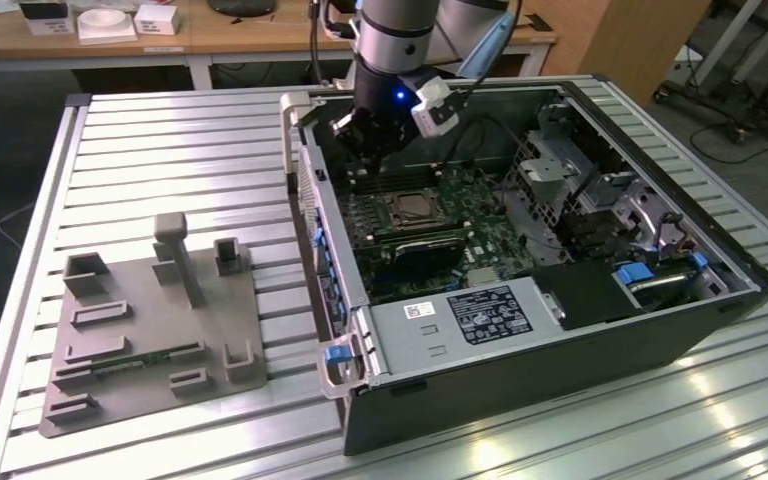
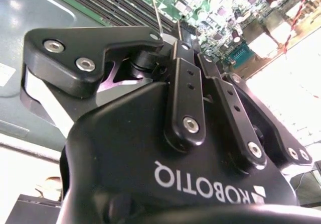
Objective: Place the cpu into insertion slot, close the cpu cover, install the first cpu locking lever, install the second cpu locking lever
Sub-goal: 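Install the first cpu locking lever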
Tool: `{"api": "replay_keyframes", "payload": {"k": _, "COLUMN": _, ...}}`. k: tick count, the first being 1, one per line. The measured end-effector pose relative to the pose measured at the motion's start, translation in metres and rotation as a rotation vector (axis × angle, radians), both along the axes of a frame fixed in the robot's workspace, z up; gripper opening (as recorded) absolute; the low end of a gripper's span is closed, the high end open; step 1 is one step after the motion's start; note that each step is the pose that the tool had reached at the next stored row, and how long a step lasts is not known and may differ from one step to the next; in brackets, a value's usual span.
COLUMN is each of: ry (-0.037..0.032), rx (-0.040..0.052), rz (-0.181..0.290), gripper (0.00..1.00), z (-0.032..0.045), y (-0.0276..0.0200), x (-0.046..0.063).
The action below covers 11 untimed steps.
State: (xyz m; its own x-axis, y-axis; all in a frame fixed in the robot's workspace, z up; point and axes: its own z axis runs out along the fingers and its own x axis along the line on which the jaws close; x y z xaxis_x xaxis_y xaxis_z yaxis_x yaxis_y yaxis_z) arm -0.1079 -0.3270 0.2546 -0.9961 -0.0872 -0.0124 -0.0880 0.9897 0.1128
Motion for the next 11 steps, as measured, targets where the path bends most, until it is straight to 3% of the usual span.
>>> {"api": "replay_keyframes", "payload": {"k": 11, "ry": 0.0000, "rx": 0.0000, "rz": 0.000, "gripper": 0.10, "z": 0.0000, "y": -0.0019, "x": -0.0021}}
